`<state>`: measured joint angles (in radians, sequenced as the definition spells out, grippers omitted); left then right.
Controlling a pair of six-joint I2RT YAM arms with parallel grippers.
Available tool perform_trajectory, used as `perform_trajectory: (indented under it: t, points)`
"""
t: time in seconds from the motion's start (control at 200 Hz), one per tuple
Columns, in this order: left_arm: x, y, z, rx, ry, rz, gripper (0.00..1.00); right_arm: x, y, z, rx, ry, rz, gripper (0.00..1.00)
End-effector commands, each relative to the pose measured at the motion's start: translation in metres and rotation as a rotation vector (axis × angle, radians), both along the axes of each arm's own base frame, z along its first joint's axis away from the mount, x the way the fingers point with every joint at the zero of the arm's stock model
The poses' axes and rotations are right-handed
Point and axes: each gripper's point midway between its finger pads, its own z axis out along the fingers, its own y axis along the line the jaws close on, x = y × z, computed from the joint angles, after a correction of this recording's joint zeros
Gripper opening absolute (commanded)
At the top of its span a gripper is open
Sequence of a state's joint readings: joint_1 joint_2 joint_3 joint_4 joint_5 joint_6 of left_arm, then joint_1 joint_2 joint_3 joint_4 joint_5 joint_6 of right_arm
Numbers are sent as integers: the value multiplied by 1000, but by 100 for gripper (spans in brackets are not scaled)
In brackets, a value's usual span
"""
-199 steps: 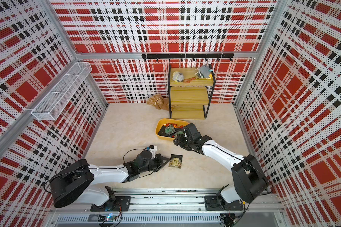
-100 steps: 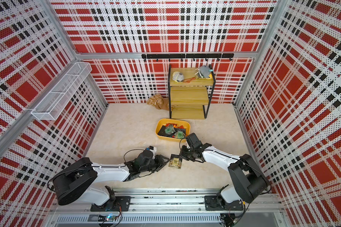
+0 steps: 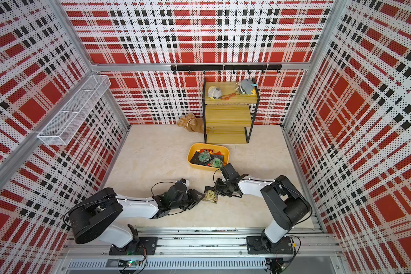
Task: Put the tea bags into the storage box
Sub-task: Pick up the tea bag from the center of the board.
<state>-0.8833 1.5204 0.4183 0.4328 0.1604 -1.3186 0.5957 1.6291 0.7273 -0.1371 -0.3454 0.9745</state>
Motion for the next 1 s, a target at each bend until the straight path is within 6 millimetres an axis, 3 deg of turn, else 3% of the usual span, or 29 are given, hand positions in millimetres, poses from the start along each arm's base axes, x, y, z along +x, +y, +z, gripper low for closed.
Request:
perform_trajectory:
  t: [0.0, 0.742, 0.997]
  points:
    - [1, -9, 4, -5, -15, -24, 45, -8, -7, -19, -43, 37, -3, 0]
    - [2, -17, 6, -66, -34, -12, 36, -11, -6, -22, -41, 52, 4, 0]
    - [1, -20, 1, -65, -13, -25, 17, -9, -4, -19, -34, 44, 8, 0]
